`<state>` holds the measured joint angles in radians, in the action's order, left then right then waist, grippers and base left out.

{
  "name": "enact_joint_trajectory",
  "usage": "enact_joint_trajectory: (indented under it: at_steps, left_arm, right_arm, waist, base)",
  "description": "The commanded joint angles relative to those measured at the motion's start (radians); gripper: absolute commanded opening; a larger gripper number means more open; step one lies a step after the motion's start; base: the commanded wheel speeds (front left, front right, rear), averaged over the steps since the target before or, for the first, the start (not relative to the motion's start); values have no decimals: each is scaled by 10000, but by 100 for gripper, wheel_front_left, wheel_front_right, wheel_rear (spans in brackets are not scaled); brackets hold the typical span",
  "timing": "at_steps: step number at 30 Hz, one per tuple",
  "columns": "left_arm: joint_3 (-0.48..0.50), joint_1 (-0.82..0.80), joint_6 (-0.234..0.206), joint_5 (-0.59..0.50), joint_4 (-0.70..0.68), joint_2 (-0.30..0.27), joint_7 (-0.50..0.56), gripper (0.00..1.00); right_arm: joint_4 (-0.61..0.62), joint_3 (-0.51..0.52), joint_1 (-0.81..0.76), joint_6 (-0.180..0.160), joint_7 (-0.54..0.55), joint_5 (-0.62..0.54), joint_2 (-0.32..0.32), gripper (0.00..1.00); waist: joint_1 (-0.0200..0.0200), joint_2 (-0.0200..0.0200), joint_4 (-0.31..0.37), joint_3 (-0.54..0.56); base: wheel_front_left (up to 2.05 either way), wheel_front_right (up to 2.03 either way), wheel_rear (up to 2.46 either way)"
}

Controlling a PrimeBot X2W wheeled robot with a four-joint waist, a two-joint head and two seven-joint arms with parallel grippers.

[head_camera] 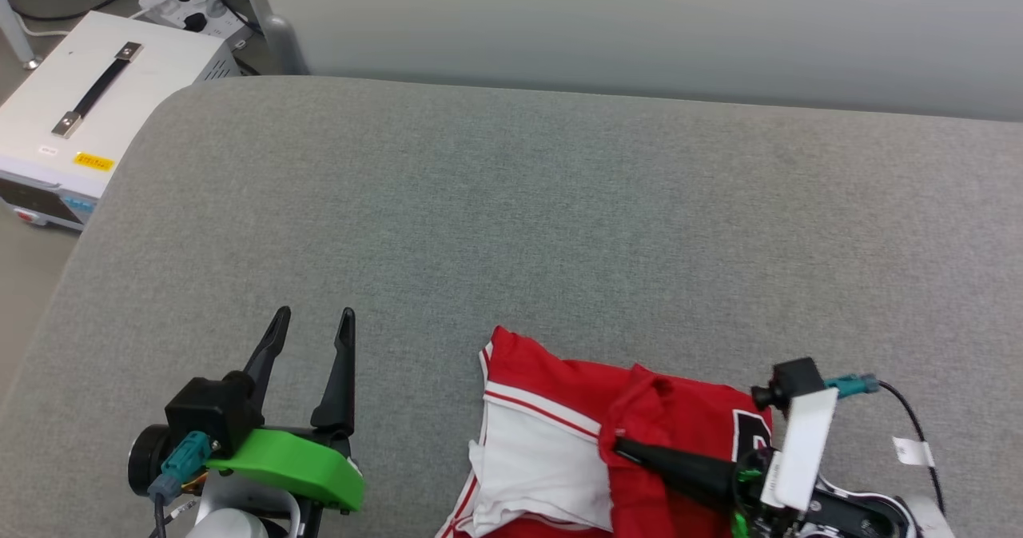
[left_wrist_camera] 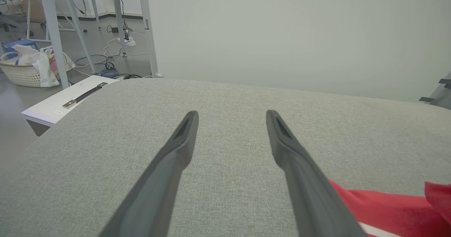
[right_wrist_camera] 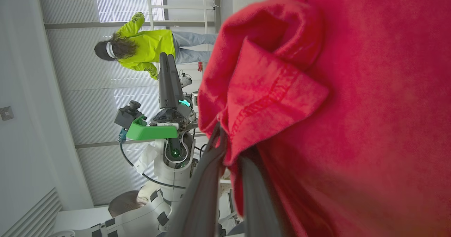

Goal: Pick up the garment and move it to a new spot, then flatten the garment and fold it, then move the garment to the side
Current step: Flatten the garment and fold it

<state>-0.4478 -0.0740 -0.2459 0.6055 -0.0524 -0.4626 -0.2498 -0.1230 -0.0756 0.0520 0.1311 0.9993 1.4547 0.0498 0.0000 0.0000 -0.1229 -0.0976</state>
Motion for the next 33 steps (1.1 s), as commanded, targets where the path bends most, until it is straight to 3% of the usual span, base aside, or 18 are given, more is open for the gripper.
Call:
enact_joint_trajectory:
  at_steps: [1, 7, 13, 15, 16, 17, 18, 27, 33]
  left_arm:
    - [-9, -109, 49, -66, -24, 96, 10, 100]
    - [-93, -296, 146, -77, 89, 279, -17, 100]
    - [-73, -419, 257, -110, 242, 453, -60, 100]
    - [-37, -434, 286, -127, 297, 505, -74, 100]
    - [-23, -438, 302, -139, 323, 526, -79, 100]
    - [-10, -447, 321, -156, 355, 557, -85, 100]
    - [6, -456, 340, -168, 388, 592, -90, 100]
    - [176, -336, 452, -297, 548, 593, -110, 100]
    - [244, -249, 426, -356, 508, 505, -112, 100]
  right_arm:
    - [-92, -425, 359, -4, -260, 201, 6, 0]
    - [-653, -2011, 1207, -4, -1568, 316, 6, 0]
    - [-1695, -2637, 1664, -4, -2565, -1111, 5, 0]
    - [-1934, -2793, 1658, -4, -2756, -1262, 5, 8]
    - [-2019, -2865, 1661, -4, -2820, -1286, 5, 20]
    - [-2109, -2950, 1674, -4, -2891, -1345, 5, 46]
    - [-2146, -3018, 1696, -4, -2968, -1365, 5, 100]
    - [-1057, -3173, 1988, -4, -3635, -1592, 139, 100]
    - [-130, -2727, 1893, -4, -5468, -3334, 856, 100]
  waist:
    - [0, 0, -242, -143]
    - [0, 0, -606, -357]
    - [0, 0, -829, -552]
    - [0, 0, -857, -585]
    - [0, 0, -864, -595]
    - [0, 0, -874, -606]
    - [0, 0, -878, -616]
    - [0, 0, -555, -388]
    - [0, 0, -204, -156]
  base:
    - [0, 0, 0]
    - [0, 0, 0]
    - [0, 0, 0]
    - [0, 0, 0]
    - [0, 0, 0]
    - [0, 0, 0]
    - [0, 0, 0]
    - [0, 0, 0]
    - [0, 0, 0]
